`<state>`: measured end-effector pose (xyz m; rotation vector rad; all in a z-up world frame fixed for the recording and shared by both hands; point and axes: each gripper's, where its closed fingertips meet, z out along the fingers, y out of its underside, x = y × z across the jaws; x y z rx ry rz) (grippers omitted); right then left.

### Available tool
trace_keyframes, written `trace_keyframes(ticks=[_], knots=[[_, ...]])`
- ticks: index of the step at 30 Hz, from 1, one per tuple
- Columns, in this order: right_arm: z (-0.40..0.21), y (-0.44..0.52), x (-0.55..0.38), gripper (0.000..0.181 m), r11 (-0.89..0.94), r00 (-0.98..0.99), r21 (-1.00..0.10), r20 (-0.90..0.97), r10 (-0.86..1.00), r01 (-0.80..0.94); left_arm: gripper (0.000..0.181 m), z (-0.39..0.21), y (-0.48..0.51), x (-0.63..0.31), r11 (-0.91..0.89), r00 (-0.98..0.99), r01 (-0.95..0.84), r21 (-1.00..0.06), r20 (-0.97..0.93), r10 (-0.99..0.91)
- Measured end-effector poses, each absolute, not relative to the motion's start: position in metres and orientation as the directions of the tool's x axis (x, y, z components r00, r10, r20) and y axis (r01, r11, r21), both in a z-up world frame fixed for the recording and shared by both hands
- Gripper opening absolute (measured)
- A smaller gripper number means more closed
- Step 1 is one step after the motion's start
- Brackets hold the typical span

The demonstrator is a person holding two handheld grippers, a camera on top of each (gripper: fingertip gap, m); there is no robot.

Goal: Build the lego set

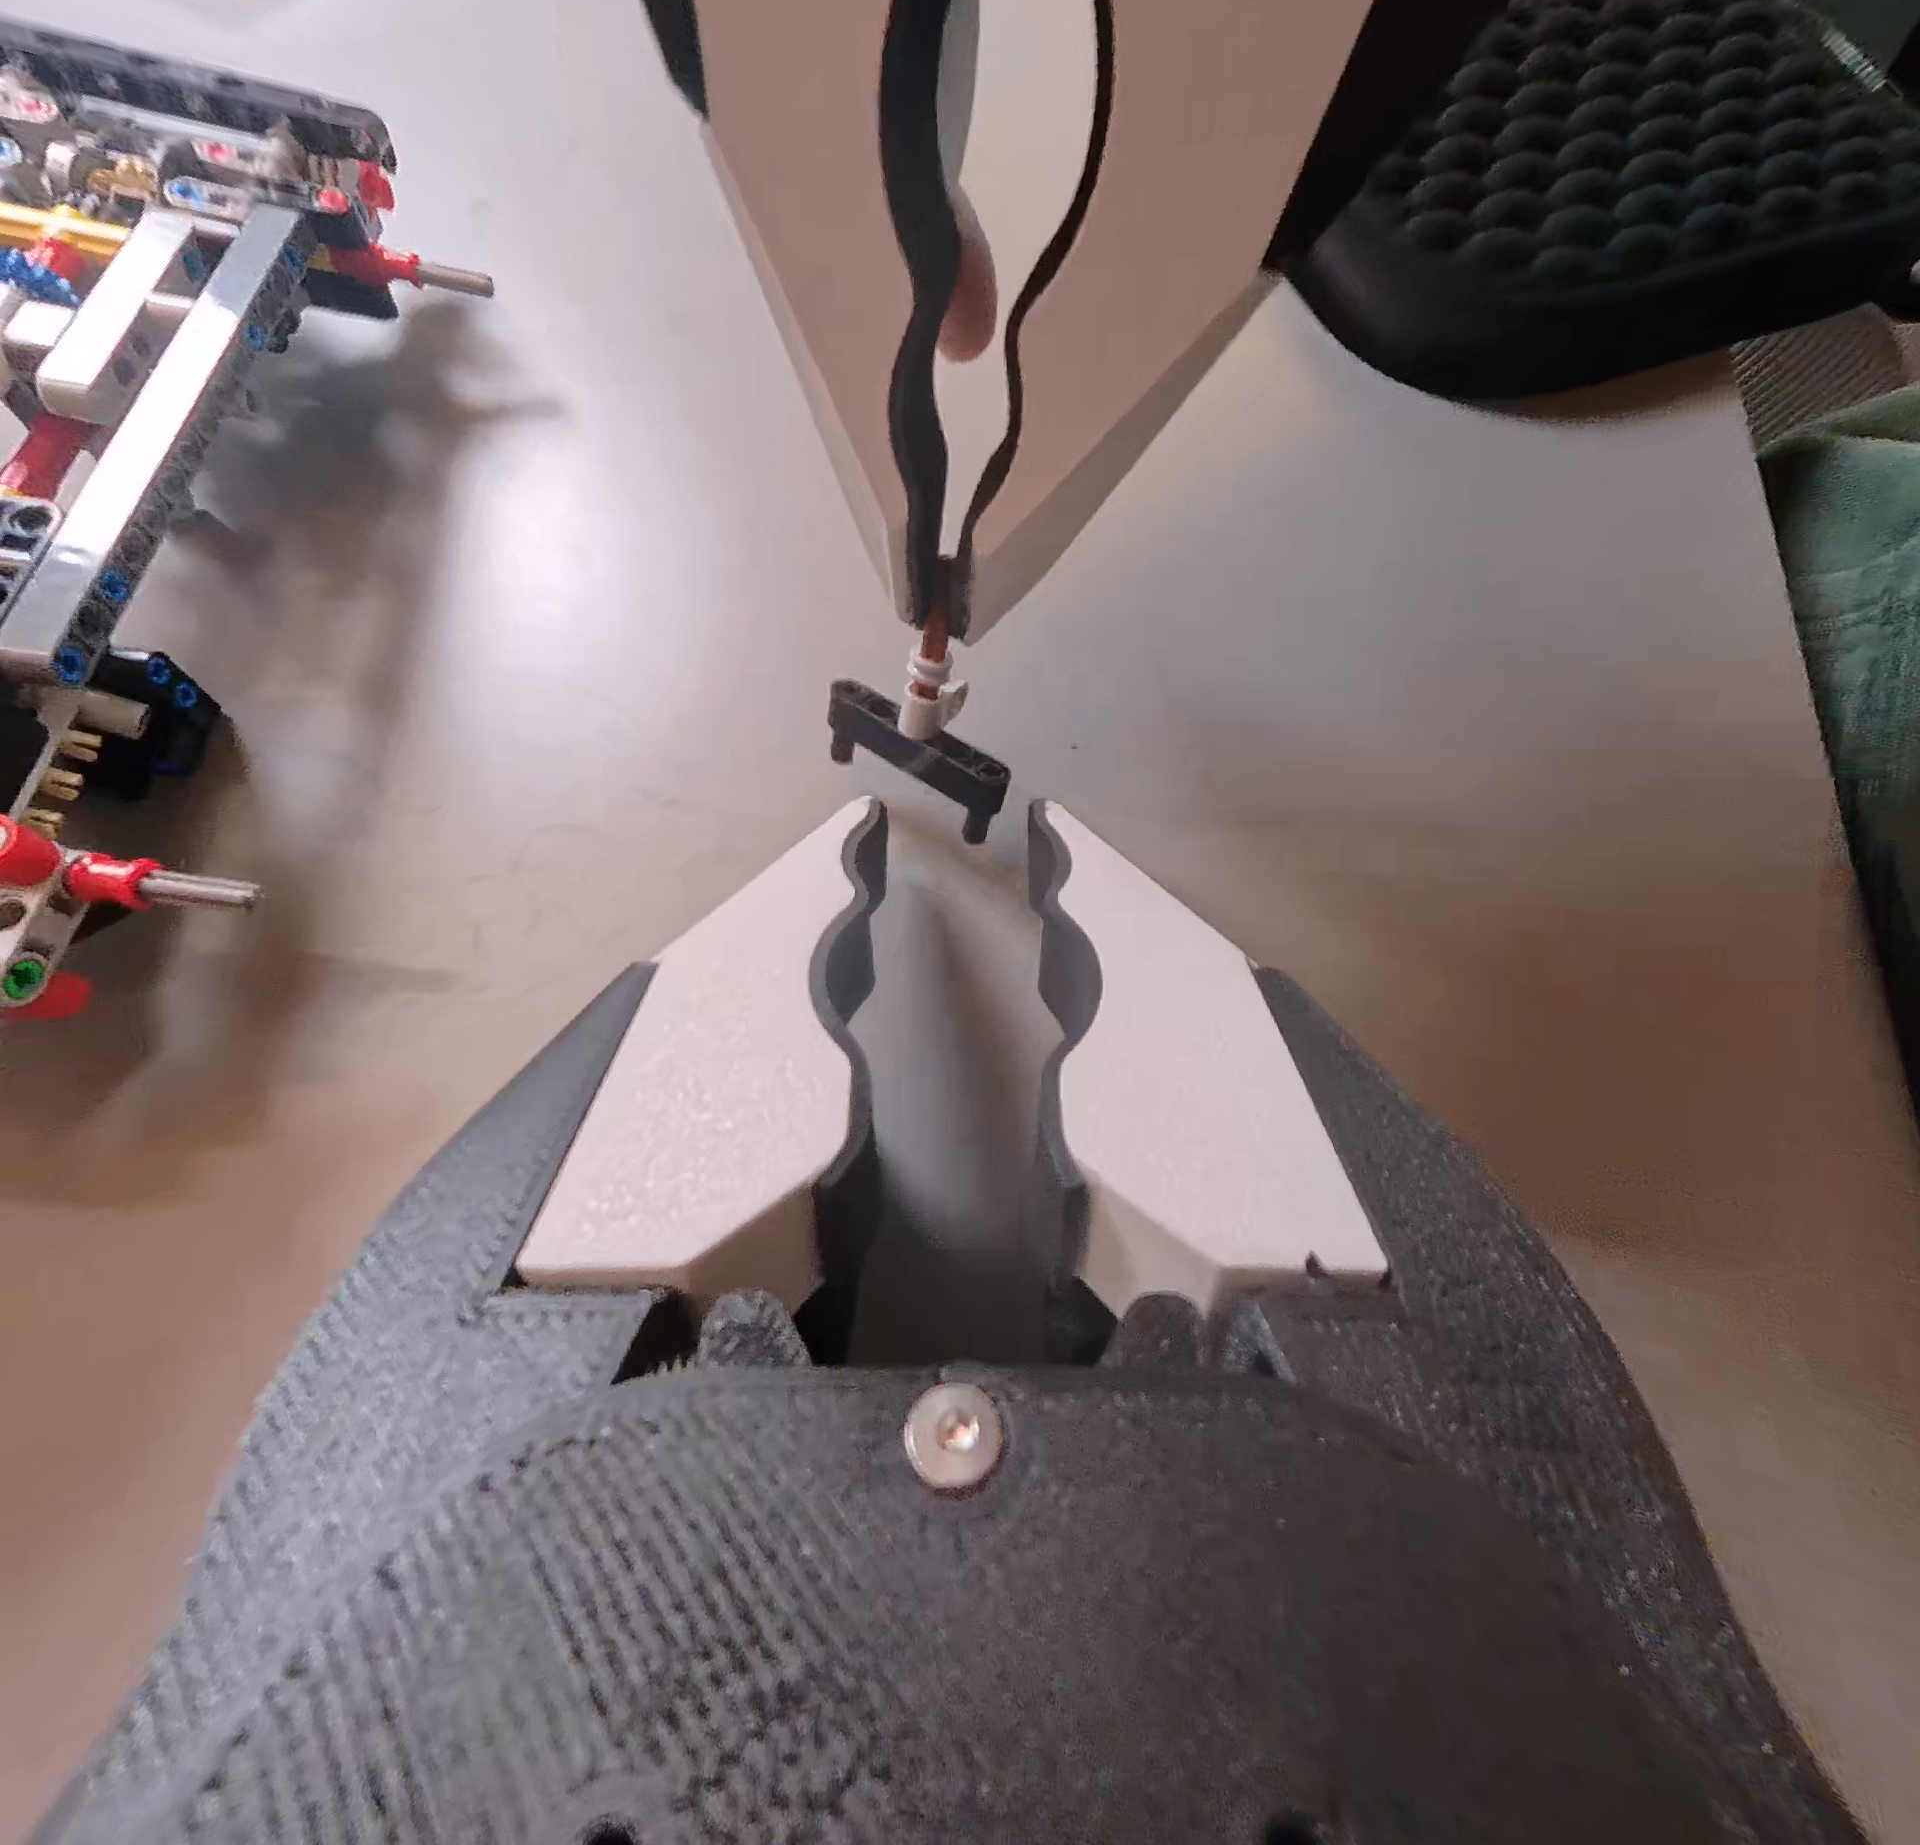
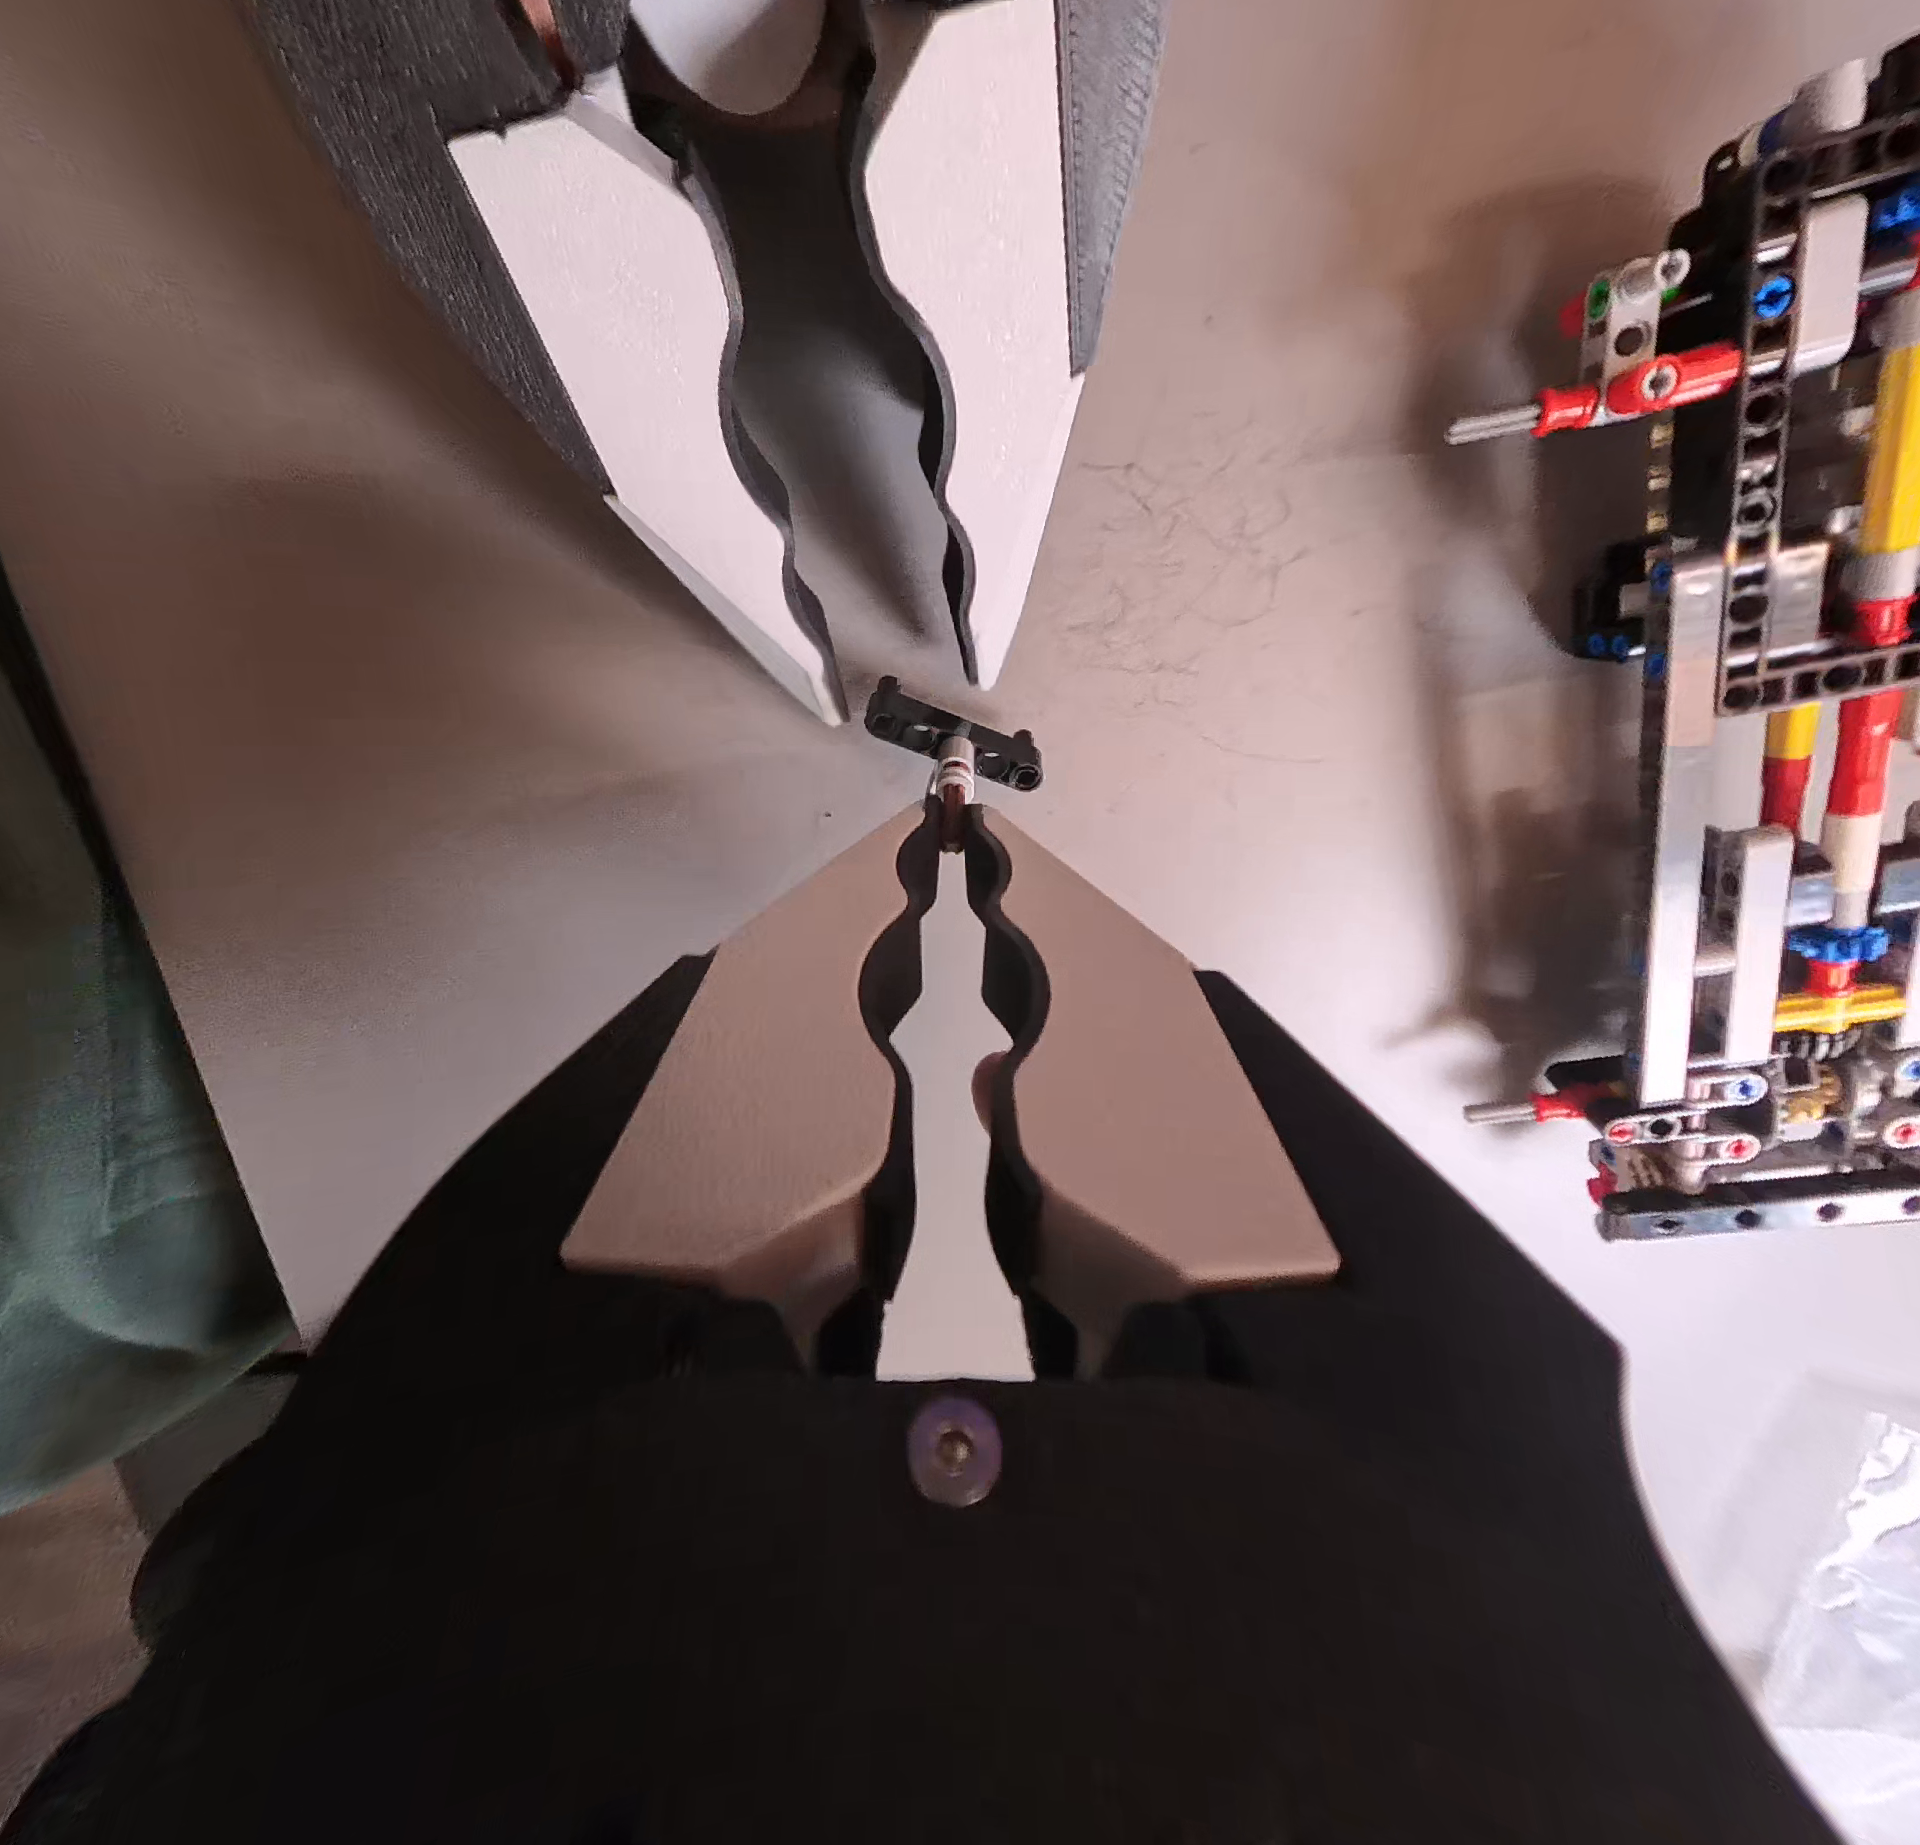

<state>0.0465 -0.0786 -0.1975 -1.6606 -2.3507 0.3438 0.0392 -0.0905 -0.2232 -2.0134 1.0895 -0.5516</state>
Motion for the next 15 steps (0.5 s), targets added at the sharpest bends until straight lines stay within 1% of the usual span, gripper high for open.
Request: trace_keyframes(ticks=[1,4,7,15], knots=[[-0.196,-0.079,0.045,0.000,0.336,-0.335,-0.317,0.058,0.940,0.887,0.026,-0.219,-0.091,0.041,-0.329,0.535,-0.492,-0.806,0.018,-0.845],[-0.194,-0.081,0.043,0.001,0.372,-0.371,-0.286,0.057,0.927,0.883,0.019,-0.203,-0.088,0.042,-0.297,0.532,-0.428,-0.853,0.028,-0.846],[-0.194,-0.083,0.042,0.000,0.392,-0.396,-0.283,0.046,0.917,0.875,0.015,-0.200,-0.087,0.040,-0.298,0.532,-0.404,-0.865,0.043,-0.846],[-0.200,-0.090,0.043,0.000,0.450,-0.453,-0.261,0.053,0.890,0.854,0.003,-0.194,-0.088,0.048,-0.230,0.490,-0.379,-0.896,0.016,-0.872]])
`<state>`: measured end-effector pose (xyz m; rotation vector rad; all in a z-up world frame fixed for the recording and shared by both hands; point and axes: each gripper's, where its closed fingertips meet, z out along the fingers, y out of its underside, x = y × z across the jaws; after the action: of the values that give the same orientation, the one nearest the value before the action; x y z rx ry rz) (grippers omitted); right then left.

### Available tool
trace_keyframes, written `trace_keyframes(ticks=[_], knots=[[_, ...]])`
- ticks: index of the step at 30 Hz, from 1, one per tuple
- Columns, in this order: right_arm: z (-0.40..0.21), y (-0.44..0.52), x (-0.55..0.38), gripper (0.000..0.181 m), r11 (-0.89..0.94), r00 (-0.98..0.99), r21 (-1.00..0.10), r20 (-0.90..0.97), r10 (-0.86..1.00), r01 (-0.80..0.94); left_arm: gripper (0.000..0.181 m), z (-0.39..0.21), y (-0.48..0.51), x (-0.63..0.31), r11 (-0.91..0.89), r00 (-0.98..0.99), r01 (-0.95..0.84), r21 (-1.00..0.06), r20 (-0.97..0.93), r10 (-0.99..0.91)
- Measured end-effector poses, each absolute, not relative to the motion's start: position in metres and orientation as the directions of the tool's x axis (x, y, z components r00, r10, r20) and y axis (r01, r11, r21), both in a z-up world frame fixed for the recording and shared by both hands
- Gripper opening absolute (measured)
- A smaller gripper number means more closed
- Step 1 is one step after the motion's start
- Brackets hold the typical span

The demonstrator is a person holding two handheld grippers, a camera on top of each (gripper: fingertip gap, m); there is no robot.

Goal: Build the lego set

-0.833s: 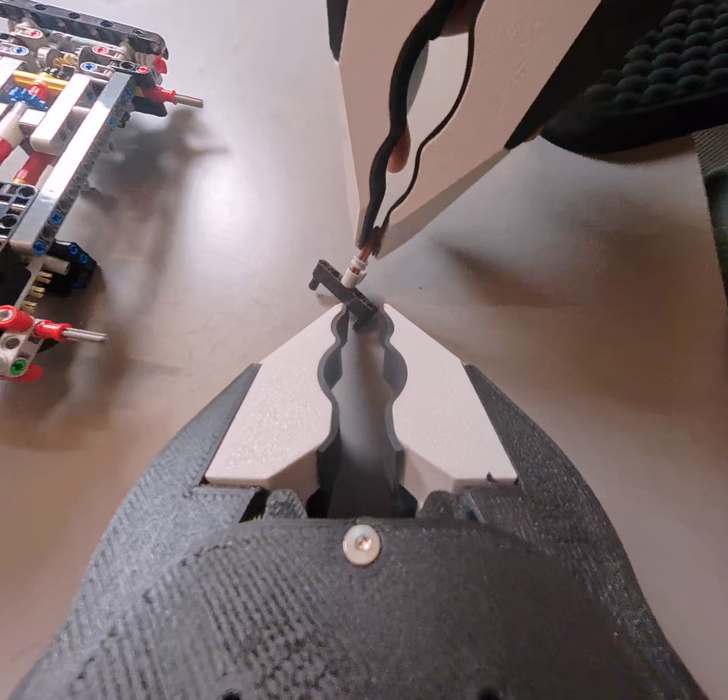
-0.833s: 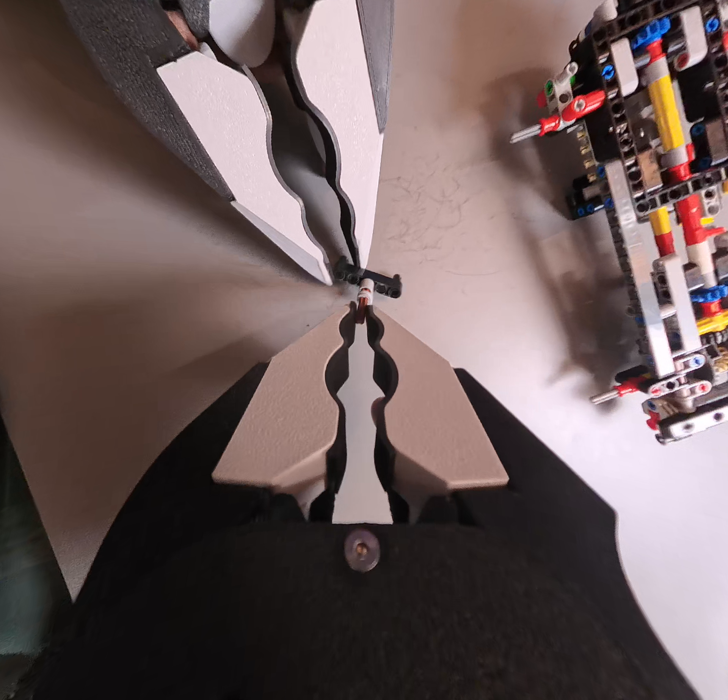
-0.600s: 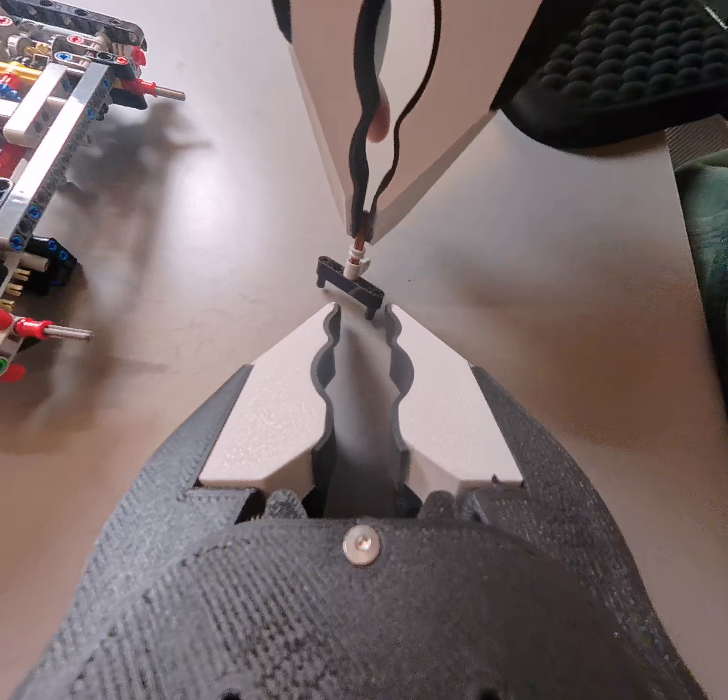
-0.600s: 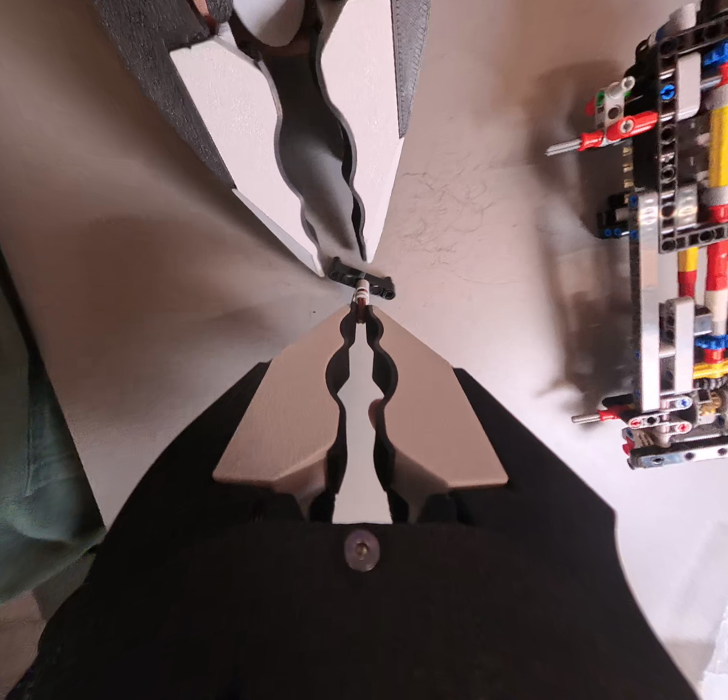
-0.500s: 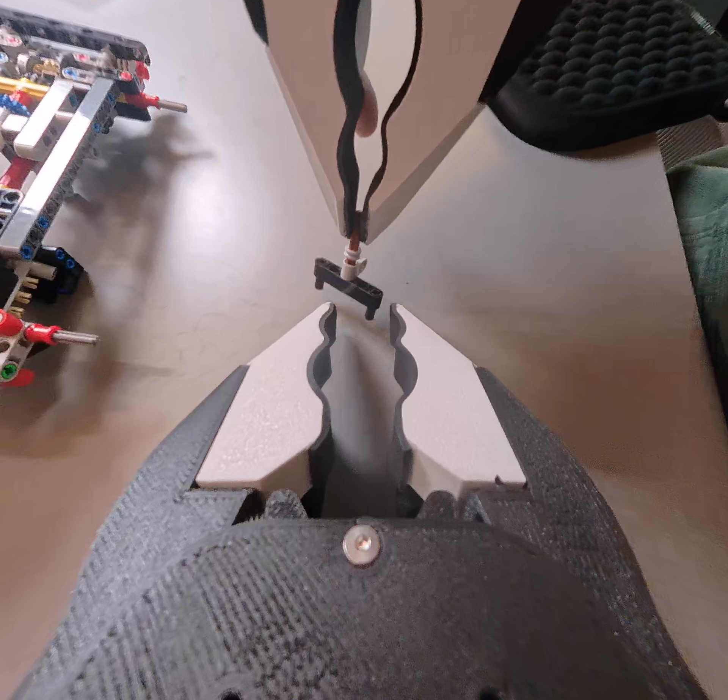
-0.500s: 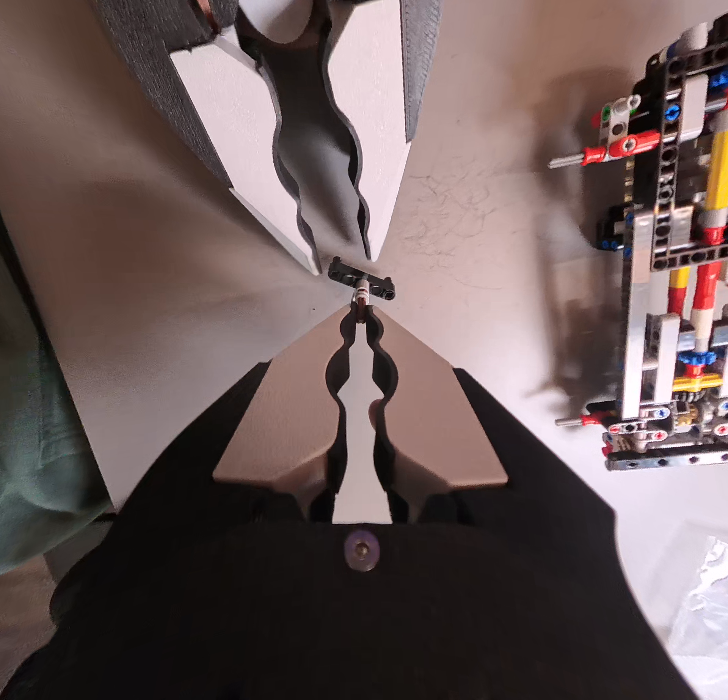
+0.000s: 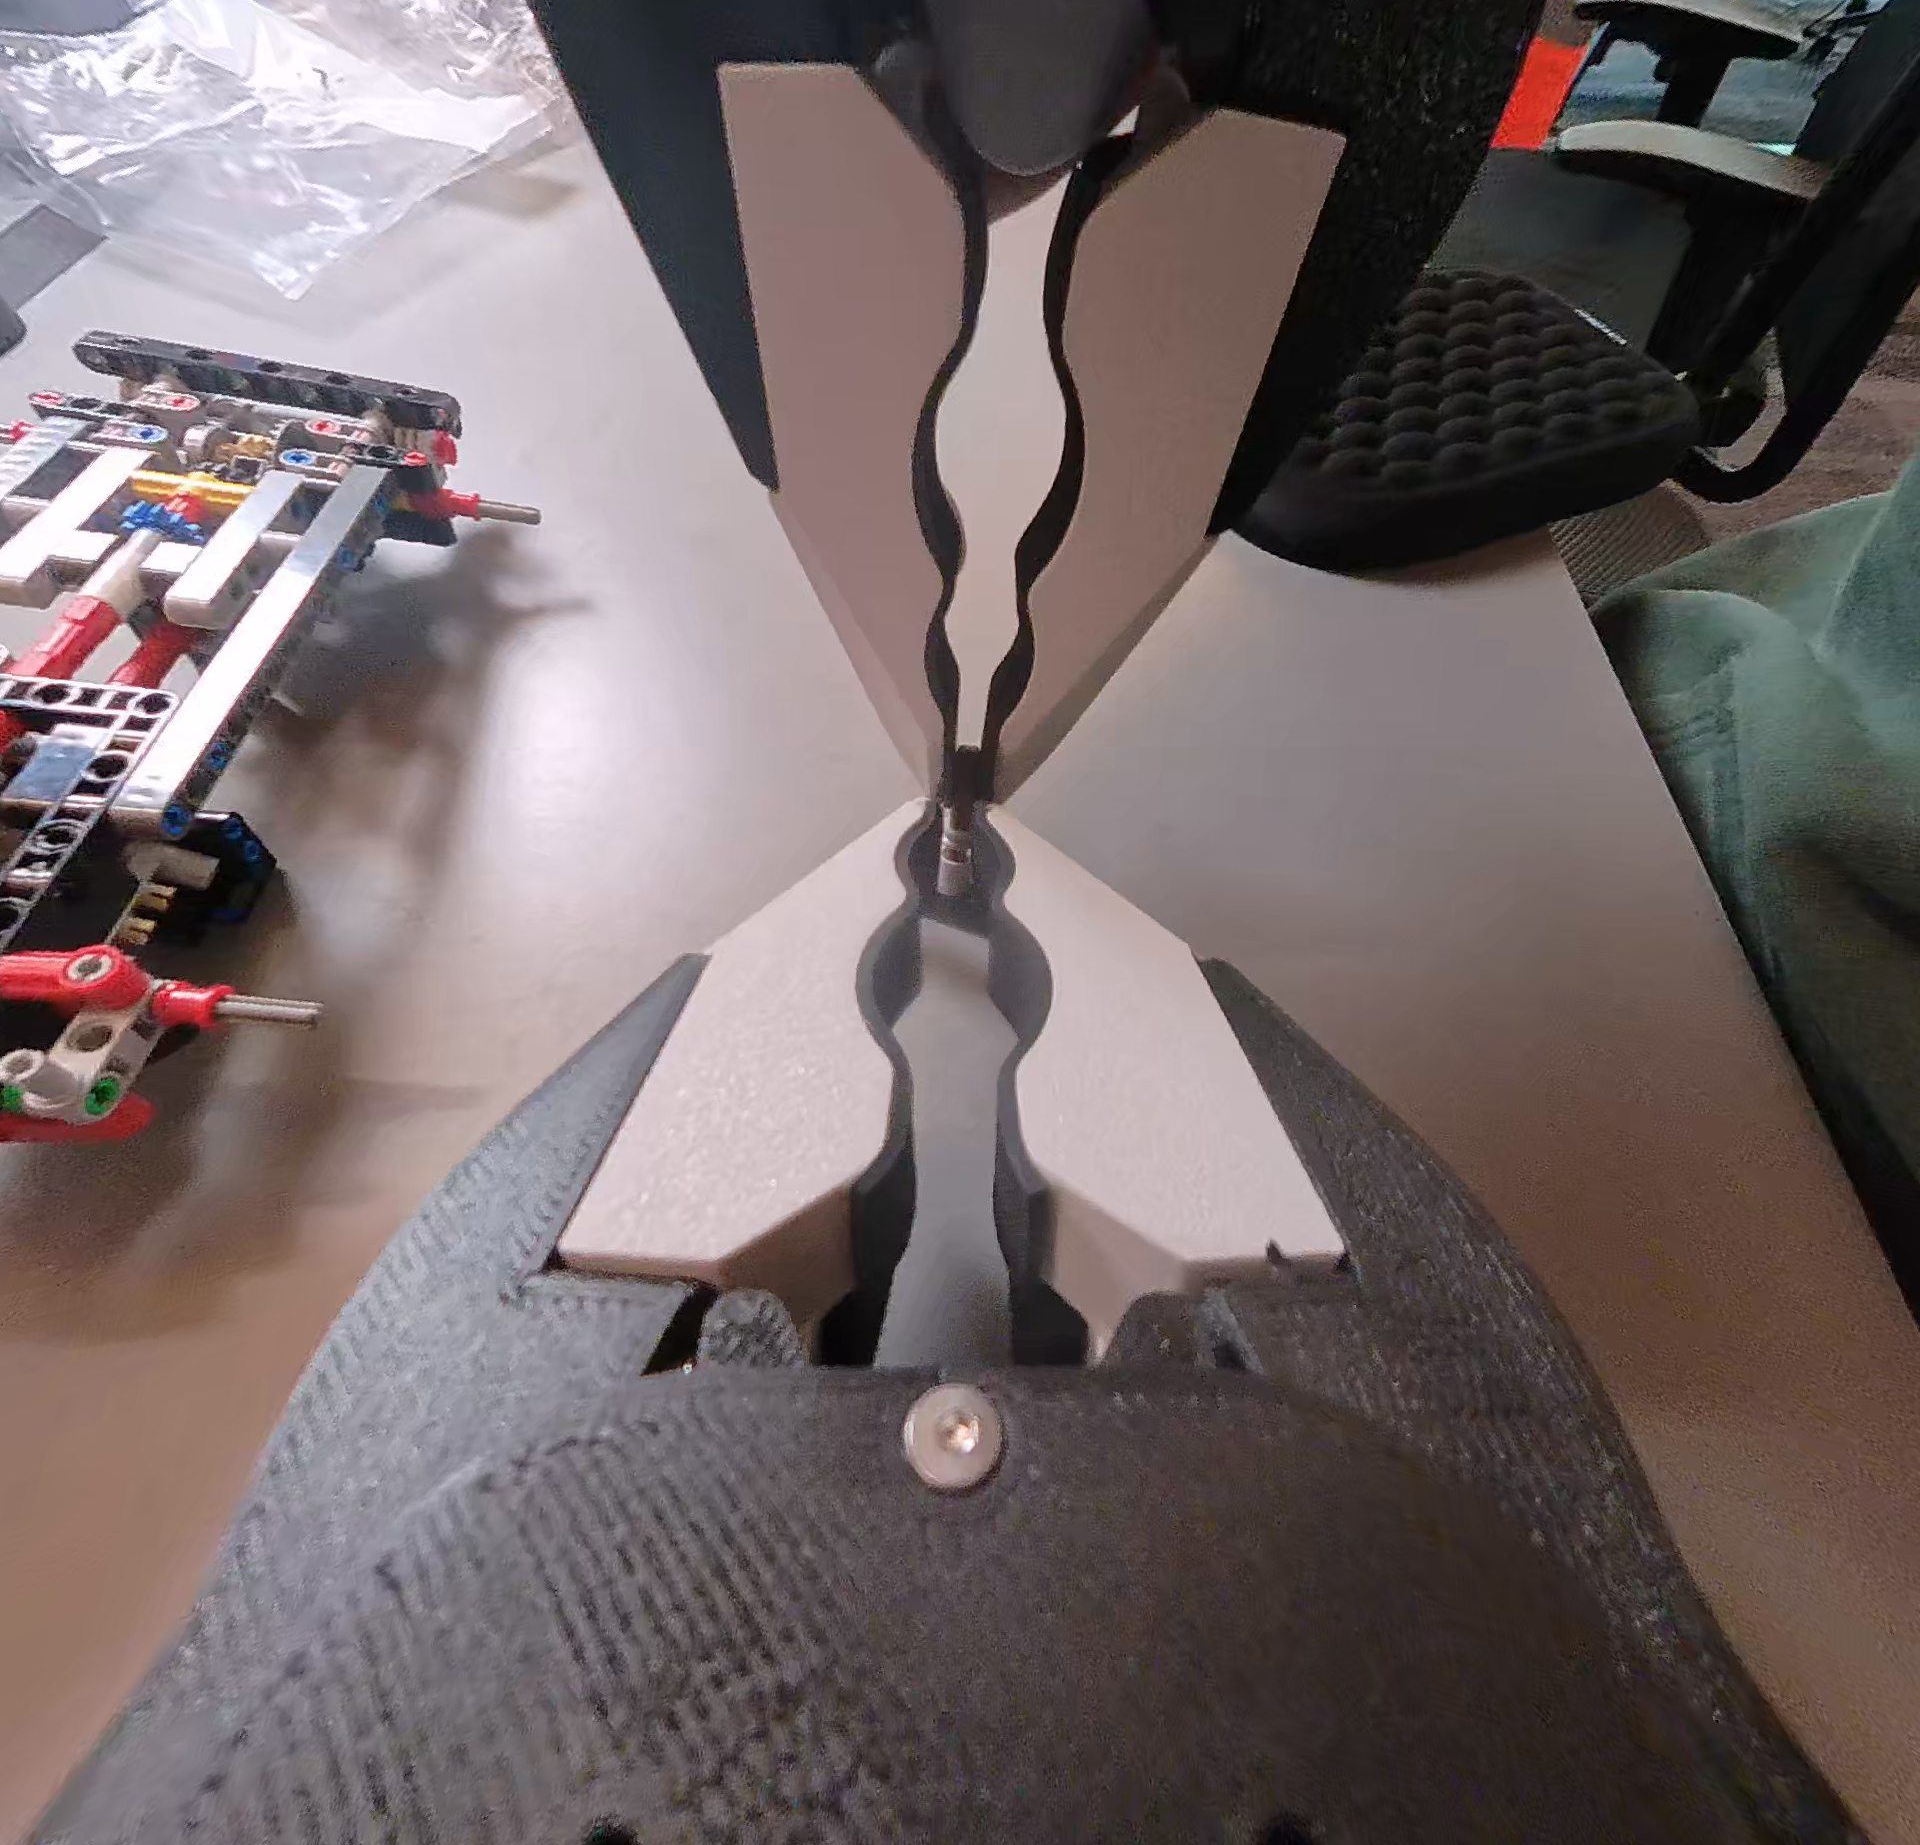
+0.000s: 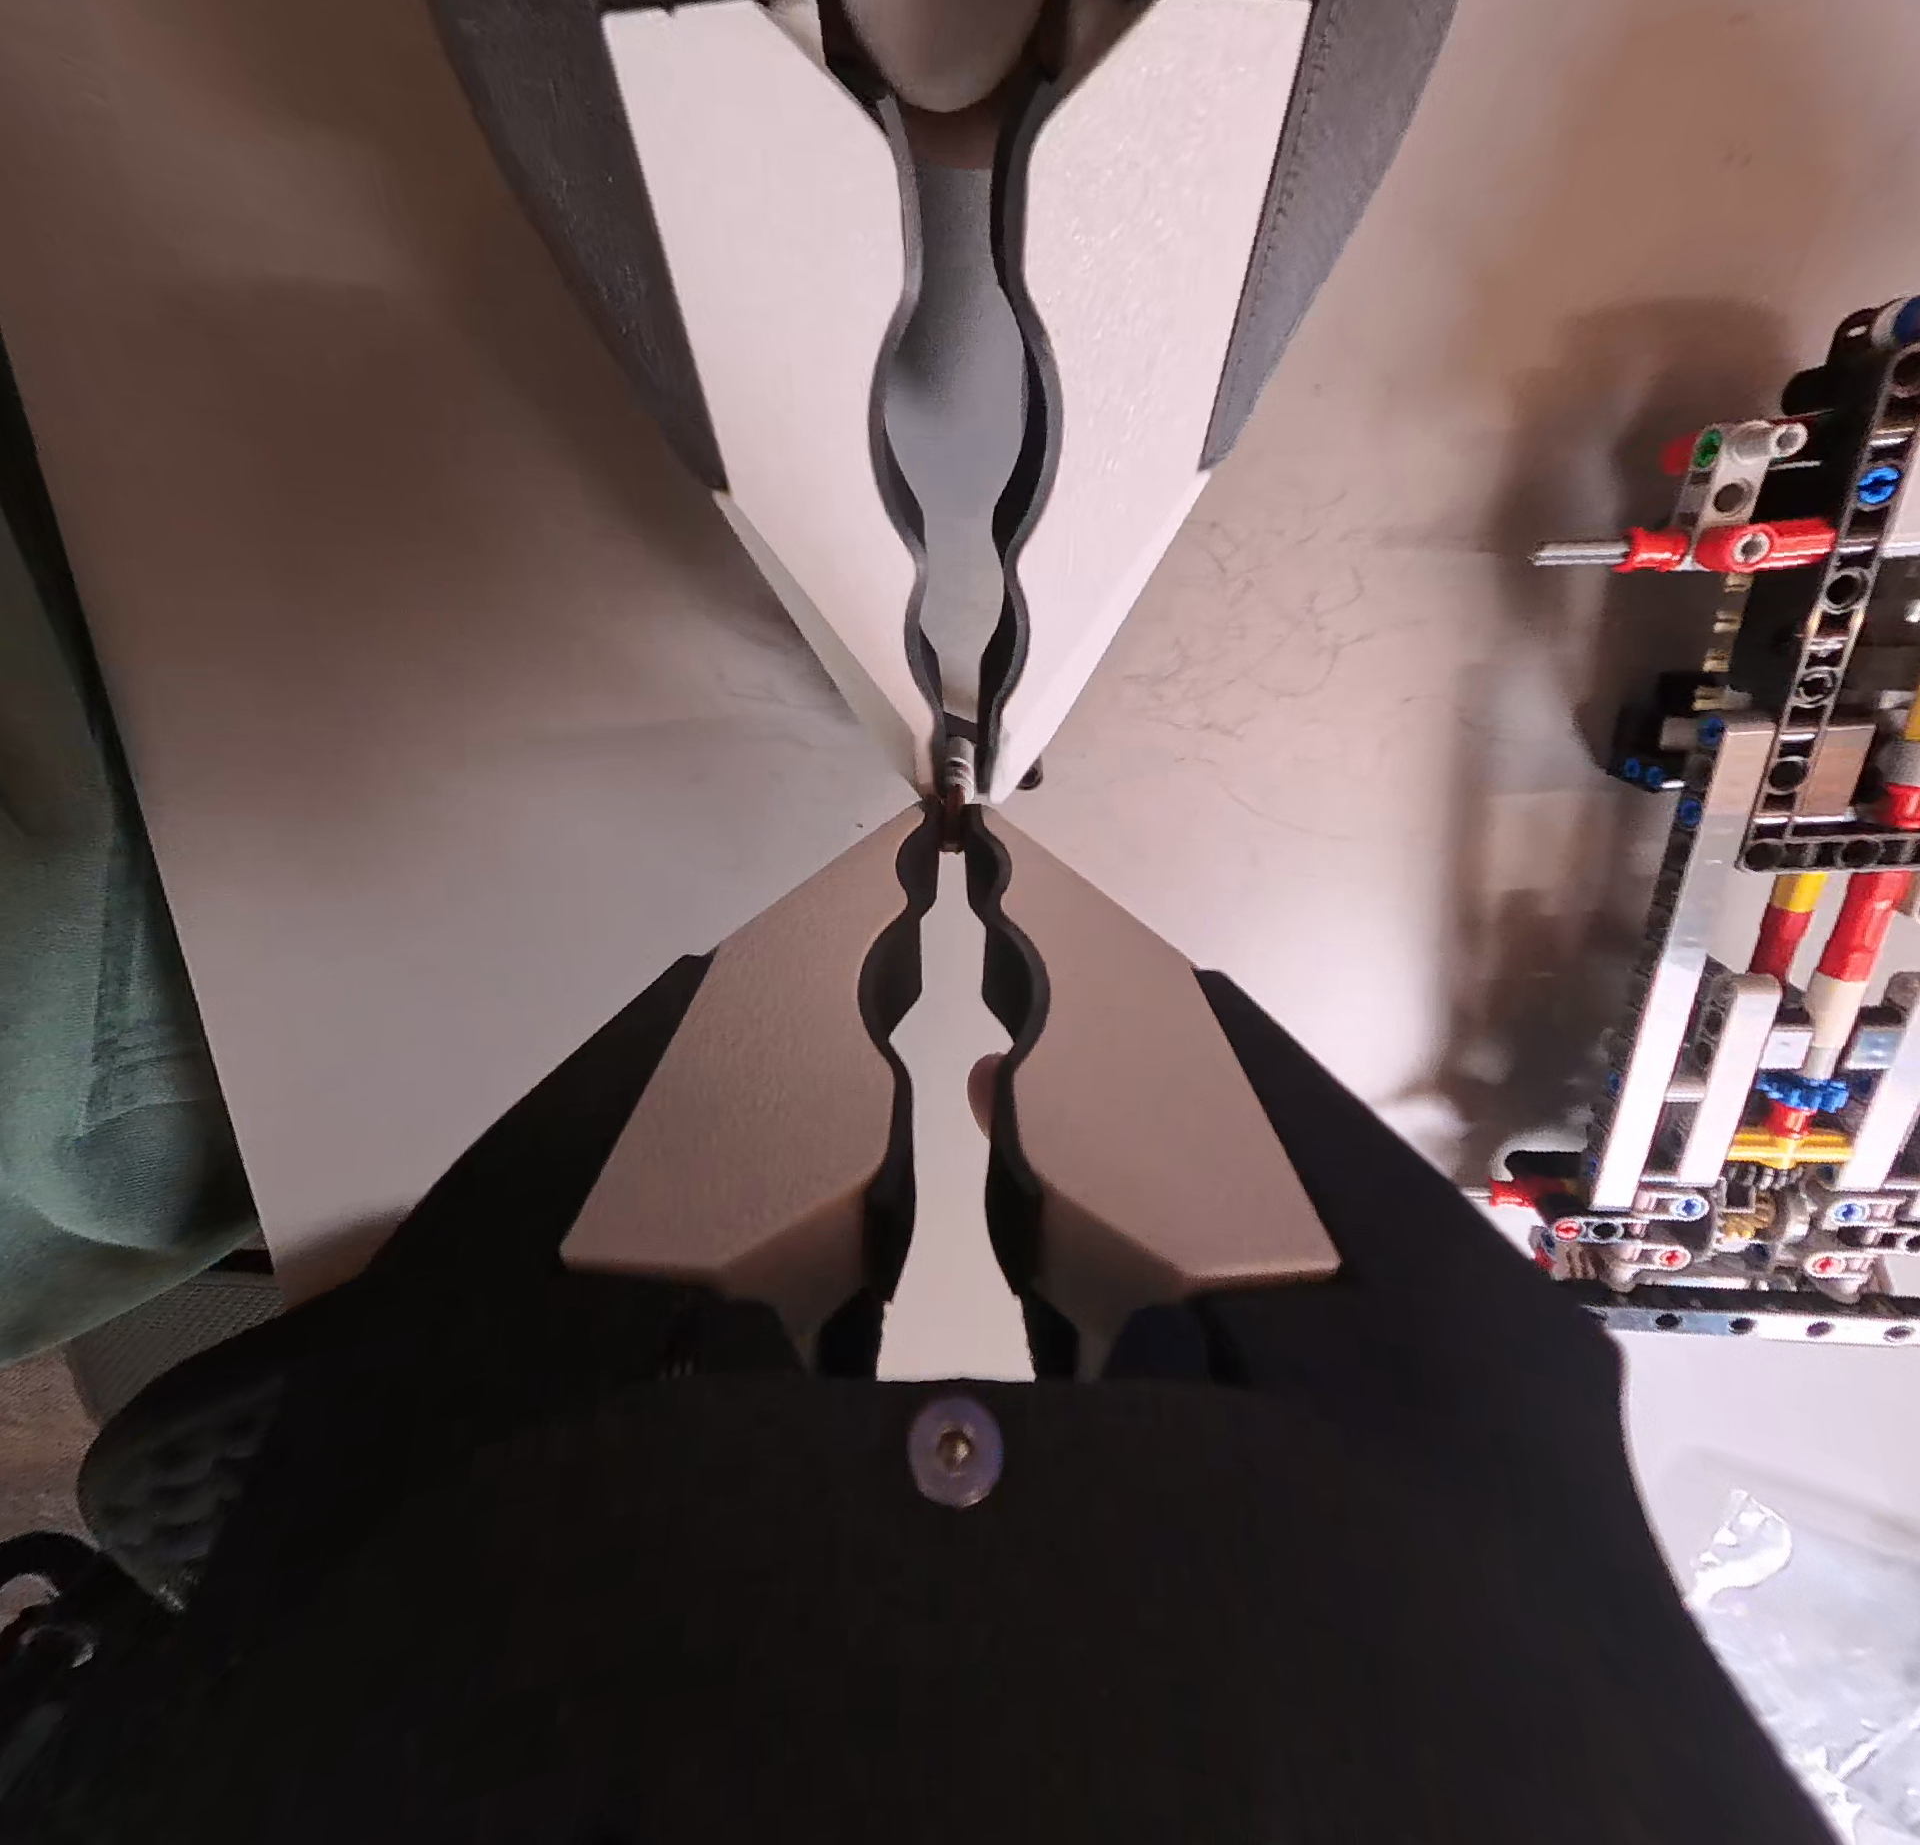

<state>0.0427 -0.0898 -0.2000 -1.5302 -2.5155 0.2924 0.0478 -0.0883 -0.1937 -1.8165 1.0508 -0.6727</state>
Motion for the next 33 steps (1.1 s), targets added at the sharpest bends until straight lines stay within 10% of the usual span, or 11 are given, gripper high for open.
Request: trace_keyframes(ticks=[33], knots=[[-0.179,-0.091,0.036,0.000,0.495,-0.488,-0.351,0.117,0.865,0.795,0.000,-0.208,-0.097,0.055,-0.231,0.457,-0.531,-0.815,-0.046,-0.888]])
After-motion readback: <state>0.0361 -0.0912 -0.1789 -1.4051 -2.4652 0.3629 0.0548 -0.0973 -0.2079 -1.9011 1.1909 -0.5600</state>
